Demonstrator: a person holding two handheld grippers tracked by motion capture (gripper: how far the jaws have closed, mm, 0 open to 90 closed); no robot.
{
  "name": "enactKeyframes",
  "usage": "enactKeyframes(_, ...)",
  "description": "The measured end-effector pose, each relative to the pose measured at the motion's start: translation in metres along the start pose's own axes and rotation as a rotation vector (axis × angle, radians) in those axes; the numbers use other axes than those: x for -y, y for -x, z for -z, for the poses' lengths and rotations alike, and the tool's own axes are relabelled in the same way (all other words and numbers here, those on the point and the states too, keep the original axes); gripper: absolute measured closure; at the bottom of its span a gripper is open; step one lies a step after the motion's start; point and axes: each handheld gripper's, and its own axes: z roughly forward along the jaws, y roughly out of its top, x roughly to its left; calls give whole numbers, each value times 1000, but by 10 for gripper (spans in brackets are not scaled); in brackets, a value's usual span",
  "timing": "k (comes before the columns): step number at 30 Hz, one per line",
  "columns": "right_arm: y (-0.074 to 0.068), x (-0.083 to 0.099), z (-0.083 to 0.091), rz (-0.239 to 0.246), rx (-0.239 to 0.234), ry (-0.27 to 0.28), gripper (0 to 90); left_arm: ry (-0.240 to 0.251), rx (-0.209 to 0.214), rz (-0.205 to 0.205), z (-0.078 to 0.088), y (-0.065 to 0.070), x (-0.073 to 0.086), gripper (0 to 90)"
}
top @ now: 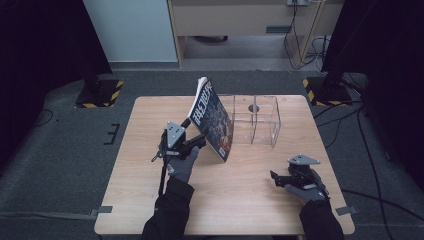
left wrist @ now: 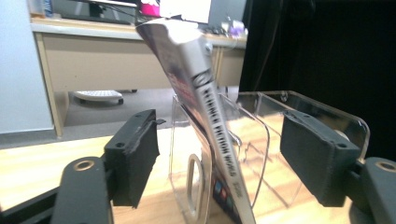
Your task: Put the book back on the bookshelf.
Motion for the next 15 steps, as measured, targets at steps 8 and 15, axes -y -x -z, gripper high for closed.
enactKeyframes(8, -1, 0, 2, 0, 3, 8, 119, -58, 44, -49, 17, -3, -16, 246)
enactKeyframes(15, 0, 0, 4, 3, 2, 14, 116, -150, 75, -35, 32, -18, -1, 240)
